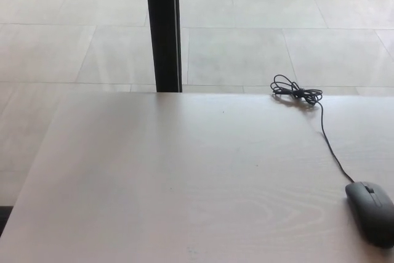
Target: The robot uses its right fingers to click on the left button of the black mouse placed on the table.
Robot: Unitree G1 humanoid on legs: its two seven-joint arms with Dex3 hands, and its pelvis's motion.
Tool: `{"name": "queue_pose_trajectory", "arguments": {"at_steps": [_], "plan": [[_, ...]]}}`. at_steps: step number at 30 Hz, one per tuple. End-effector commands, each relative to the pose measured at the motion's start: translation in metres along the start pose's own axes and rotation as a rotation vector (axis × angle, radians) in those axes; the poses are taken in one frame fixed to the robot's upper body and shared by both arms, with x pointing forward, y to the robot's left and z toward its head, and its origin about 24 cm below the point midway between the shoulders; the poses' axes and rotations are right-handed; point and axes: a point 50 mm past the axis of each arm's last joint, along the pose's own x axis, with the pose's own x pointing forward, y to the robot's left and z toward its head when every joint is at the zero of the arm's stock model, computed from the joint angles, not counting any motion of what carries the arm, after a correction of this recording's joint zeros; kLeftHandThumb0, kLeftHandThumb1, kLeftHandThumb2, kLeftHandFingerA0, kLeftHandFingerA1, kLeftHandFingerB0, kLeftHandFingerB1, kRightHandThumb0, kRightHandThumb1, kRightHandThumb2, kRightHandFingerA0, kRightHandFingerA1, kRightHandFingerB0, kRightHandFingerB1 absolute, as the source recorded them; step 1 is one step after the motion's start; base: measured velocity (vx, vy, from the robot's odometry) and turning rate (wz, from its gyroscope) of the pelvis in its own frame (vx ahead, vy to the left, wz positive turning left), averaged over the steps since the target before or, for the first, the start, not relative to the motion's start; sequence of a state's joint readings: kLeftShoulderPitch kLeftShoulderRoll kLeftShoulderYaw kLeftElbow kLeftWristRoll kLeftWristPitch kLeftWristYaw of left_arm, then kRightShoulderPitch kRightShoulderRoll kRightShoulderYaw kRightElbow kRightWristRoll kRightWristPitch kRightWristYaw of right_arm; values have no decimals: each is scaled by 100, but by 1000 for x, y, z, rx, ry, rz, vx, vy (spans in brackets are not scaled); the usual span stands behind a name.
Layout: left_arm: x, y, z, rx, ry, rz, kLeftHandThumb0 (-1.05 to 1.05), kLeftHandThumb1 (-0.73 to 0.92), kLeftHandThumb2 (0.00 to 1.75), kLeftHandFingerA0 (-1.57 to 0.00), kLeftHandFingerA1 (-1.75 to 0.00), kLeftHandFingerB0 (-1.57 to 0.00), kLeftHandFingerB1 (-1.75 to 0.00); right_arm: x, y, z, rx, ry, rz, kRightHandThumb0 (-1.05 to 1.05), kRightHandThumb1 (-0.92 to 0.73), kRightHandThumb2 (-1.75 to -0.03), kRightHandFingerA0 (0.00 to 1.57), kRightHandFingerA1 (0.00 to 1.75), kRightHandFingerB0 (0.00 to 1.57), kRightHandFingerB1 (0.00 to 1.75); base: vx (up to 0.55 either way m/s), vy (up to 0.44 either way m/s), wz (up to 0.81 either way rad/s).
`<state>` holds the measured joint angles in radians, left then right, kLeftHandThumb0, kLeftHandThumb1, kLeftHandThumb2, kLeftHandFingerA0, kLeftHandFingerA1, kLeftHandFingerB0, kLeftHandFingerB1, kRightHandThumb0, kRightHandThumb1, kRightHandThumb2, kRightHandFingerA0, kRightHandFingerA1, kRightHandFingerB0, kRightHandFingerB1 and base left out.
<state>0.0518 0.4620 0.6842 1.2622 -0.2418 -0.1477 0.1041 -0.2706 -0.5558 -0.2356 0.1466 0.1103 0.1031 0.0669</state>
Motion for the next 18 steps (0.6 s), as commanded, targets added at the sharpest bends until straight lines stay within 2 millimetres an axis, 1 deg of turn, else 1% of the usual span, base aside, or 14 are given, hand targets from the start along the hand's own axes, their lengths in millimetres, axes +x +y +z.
{"name": "queue_pose_trajectory", "arguments": {"at_steps": [1,2,3,4,5,6,7,8,9,10,11,12,13,18], "plan": [[2,11,14,-1,-59,37,-43,45,54,-52,-94,-74,-50,2,32,6,-472,-139,187,-35,-63,-58,57,50,36,33,0,0,0],[2,11,13,-12,-56,38,-46,45,56,-80,-135,-72,-51,0,37,6,-542,-134,228,-35,-65,-60,62,51,36,32,0,0,0],[2,11,13,-19,-57,34,-43,45,54,-78,-100,-71,-50,-2,42,5,-579,-129,255,-34,-64,-60,63,50,38,33,0,0,0],[2,11,13,-16,-58,34,-44,44,54,-78,-113,-72,-50,-3,45,4,-599,-125,282,-42,-52,-80,61,68,30,45,0,0,0],[2,12,14,-8,-58,34,-45,45,54,-78,-101,-72,-49,-4,48,4,-613,-122,299,-35,-65,-61,66,97,37,33,0,0,0],[2,12,14,2,-58,35,-45,45,54,-78,-101,-72,-49,-5,49,3,-624,-120,310,-35,-65,-61,66,97,37,33,0,0,0],[3,11,14,-8,-56,34,-44,45,54,-83,-101,-72,-50,-6,52,1,-643,-141,311,-33,-63,-59,68,93,39,34,0,0,0],[3,11,15,-7,-57,35,-44,44,55,-85,-139,-73,-51,-6,54,-1,-656,-134,332,-39,-51,-79,57,70,32,45,0,0,0],[3,11,15,0,-58,36,-45,45,55,-76,-132,-76,-51,-7,58,-5,-710,-137,363,-39,-51,-80,47,61,30,45,0,0,0],[3,10,15,-7,-62,35,-45,44,55,-81,-136,-76,-52,-7,60,-6,-727,-138,378,-32,-66,-61,50,51,37,34,0,0,0],[3,10,16,-22,-62,33,-52,36,71,-93,-132,-71,-61,-7,61,-7,-740,-138,390,-31,-64,-59,47,46,37,34,0,0,0],[3,11,15,-39,-58,33,-50,36,70,-96,-130,-68,-60,-8,63,-8,-754,-144,401,-31,-63,-58,46,45,38,34,0,0,0],[3,11,15,-36,-60,32,-43,45,54,-79,-118,-73,-51,-8,64,-9,-763,-152,408,-31,-64,-59,47,45,38,34,0,0,0],[3,10,16,-26,-64,39,-43,44,55,-85,-136,-74,-52,-7,71,-11,-809,-174,441,-31,-65,-59,43,46,37,34,0,0,0]]}}
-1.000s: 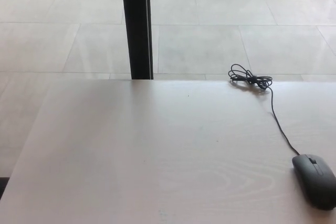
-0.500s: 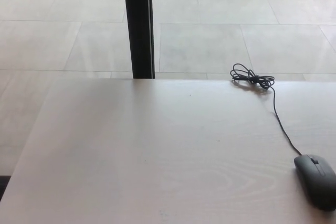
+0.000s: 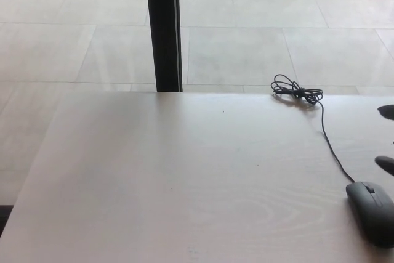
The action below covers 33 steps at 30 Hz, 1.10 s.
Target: The robot uses its right fingers to click on the left button of the black mouse placed on the table.
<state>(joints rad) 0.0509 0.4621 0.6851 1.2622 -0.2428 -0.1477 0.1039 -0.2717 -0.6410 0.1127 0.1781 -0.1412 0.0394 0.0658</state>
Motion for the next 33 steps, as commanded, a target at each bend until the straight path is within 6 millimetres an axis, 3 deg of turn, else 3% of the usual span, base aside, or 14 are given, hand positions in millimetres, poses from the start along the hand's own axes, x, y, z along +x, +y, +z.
{"name": "queue_pose_trajectory", "arguments": {"at_steps": [1,2,5,7,9,13,18,19,22,25,26,27,29,33], "plan": [[3,9,17,-13,-56,37,-45,44,55,-83,-135,-74,-51,2,13,5,-444,-115,127,-32,-65,-59,40,45,38,33,0,0,0],[3,9,17,-24,-61,33,-53,36,71,-92,-133,-68,-60,2,15,5,-447,-121,133,-31,-65,-59,41,46,39,34,0,0,0],[3,8,18,-34,-67,28,-43,44,57,-88,-157,-73,-54,3,20,4,-515,-137,153,-32,-67,-60,53,51,41,34,0,0,0],[3,8,19,-22,-75,33,-46,45,54,-83,-110,-76,-51,4,26,1,-623,-171,192,-38,-55,-82,64,70,33,47,0,0,0],[4,8,20,-29,-61,34,-44,45,55,-85,-129,-74,-50,5,29,-1,-677,-168,220,-30,-71,-61,70,71,40,34,0,0,0],[4,7,22,-30,-73,27,-51,36,72,-97,-127,-71,-61,9,31,-1,-790,-171,236,-29,-73,-62,50,54,39,33,0,0,0],[4,6,25,-35,-82,31,-44,46,54,-86,-122,-74,-51,12,33,3,-891,-176,257,-26,-74,-63,44,54,42,34,0,0,0],[4,6,25,-44,-95,12,-42,47,54,-68,-87,-73,-52,11,34,3,-922,-184,255,-24,-70,-66,41,53,43,36,0,0,0],[3,7,24,-38,-103,13,-44,46,54,-66,-65,-74,-51,11,32,2,-956,-183,267,-22,-73,-67,36,46,42,35,0,0,0],[4,7,24,-55,-93,22,-40,47,54,-75,-74,-77,-52,12,31,2,-983,-186,263,-20,-69,-69,36,48,45,38,0,0,0],[4,7,23,-54,-81,33,-42,45,54,-79,-119,-76,-50,12,30,3,-1005,-187,261,-22,-72,-68,35,46,44,37,0,0,0],[4,8,22,-52,-78,30,-43,44,54,-90,-132,-73,-52,13,27,5,-1021,-184,263,-21,-71,-68,34,46,43,37,0,0,0],[4,8,22,-42,-76,30,-51,36,71,-102,-130,-65,-60,15,24,7,-1053,-183,264,-20,-70,-69,33,45,43,37,0,0,0],[4,8,22,-49,-74,30,-43,44,54,-97,-126,-75,-52,17,20,9,-1095,-206,230,-18,-62,-76,35,47,46,37,0,0,0]]}}
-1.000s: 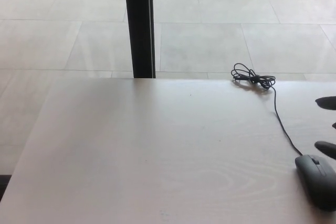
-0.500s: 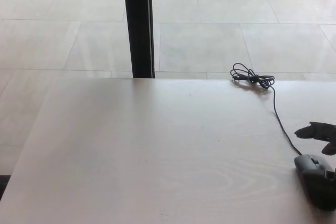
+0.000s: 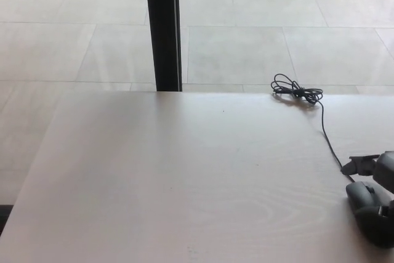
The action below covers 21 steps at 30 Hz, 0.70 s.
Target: The robot uses its right fingers to click on the left button of the black mouse placed on the table.
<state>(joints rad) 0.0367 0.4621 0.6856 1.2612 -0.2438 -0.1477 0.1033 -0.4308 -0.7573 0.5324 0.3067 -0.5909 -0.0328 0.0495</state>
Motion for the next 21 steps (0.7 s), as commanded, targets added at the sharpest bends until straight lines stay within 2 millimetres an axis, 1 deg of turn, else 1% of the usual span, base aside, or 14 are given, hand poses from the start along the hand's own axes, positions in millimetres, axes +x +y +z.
{"name": "queue_pose_trajectory", "arguments": {"at_steps": [1,3,5,7,10,11,12,13,14,16,17,18,20,21], "plan": [[3,12,18,-38,-72,32,-43,45,54,-96,-128,-74,-52,-3,-21,-13,-432,-34,-39,-17,-61,-77,35,48,47,38,0,0,0],[3,14,17,-38,-70,30,-47,46,55,-96,-115,-74,-50,-2,-23,-13,-468,-26,-31,-20,-64,-73,32,48,45,37,0,0,0],[3,15,16,-38,-68,31,-46,44,54,-91,-126,-76,-51,-1,-24,-13,-473,-24,-26,-20,-63,-70,33,48,47,38,0,0,0],[3,17,14,-30,-62,30,-46,45,54,-92,-113,-75,-49,-1,-25,-14,-475,-22,-38,-22,-64,-68,35,48,48,39,0,0,0],[3,18,14,-31,-53,31,-44,46,54,-91,-117,-76,-50,0,-25,-15,-470,-5,-23,-21,-64,-71,32,49,47,39,0,0,0],[2,17,13,-40,-59,28,-45,44,55,-89,-104,-74,-51,0,-26,-16,-465,-9,-36,-22,-64,-68,34,49,48,40,0,0,0],[2,17,12,-45,-66,29,-48,36,82,-88,-105,-64,-63,2,-26,-17,-459,-2,-29,-23,-65,-66,33,48,48,39,0,0,0],[2,17,11,-77,-55,28,-44,44,54,-90,-114,-75,-52,2,-28,-16,-455,-1,-22,-23,-64,-66,32,49,47,39,0,0,0],[2,17,11,-78,-60,28,-47,37,82,-87,-98,-68,-64,3,-28,-15,-452,-4,-34,-24,-66,-67,33,49,48,39,0,0,0],[2,17,11,-75,-64,26,-47,37,82,-92,-103,-68,-64,5,-27,-15,-423,-3,-31,-24,-68,-68,32,48,46,39,0,0,0],[2,17,11,-71,-64,30,-53,36,71,-96,-133,-72,-61,6,-27,-14,-409,2,-26,-25,-70,-68,31,48,45,38,0,0,0],[2,17,12,-74,-61,36,-43,46,55,-85,-122,-77,-53,6,-24,-15,-360,8,-28,-36,-76,-62,35,46,47,36,0,0,0],[2,17,12,-81,-63,33,-42,45,55,-90,-130,-78,-54,7,-20,-17,-311,21,-28,-41,-75,-61,34,45,48,36,0,0,0],[2,17,12,-82,-67,28,-45,46,54,-91,-112,-78,-52,6,-15,-18,-260,32,-26,-45,-73,-62,35,46,48,37,0,0,0]]}}
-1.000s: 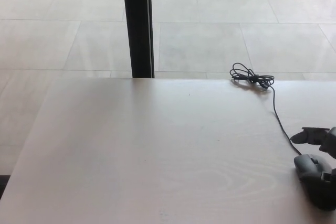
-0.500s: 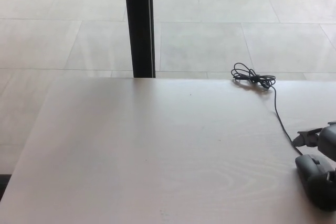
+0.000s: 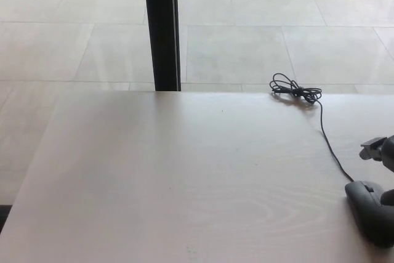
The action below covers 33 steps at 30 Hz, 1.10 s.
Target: The robot uses its right fingers to click on the left button of the black mouse placed on the table.
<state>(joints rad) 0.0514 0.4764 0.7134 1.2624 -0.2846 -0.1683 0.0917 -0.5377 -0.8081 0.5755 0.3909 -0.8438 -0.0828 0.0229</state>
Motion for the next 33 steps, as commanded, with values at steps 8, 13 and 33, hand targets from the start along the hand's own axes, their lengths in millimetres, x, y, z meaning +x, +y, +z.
{"name": "queue_pose_trajectory", "arguments": {"at_steps": [8,13,33], "plan": [[1,6,6,-75,-45,-6,-43,47,54,-80,-104,-77,-54,0,26,-5,253,67,8,-53,-59,-97,27,55,41,56,0,0,0],[1,7,5,-57,-37,-7,-44,45,54,-94,-128,-77,-53,-2,35,-6,404,128,8,-53,-58,-96,27,54,42,56,0,0,0],[1,5,8,-57,-55,-6,-48,47,54,-82,-89,-79,-53,-8,23,0,421,82,-56,-57,-72,-66,35,44,47,39,0,0,0]]}}
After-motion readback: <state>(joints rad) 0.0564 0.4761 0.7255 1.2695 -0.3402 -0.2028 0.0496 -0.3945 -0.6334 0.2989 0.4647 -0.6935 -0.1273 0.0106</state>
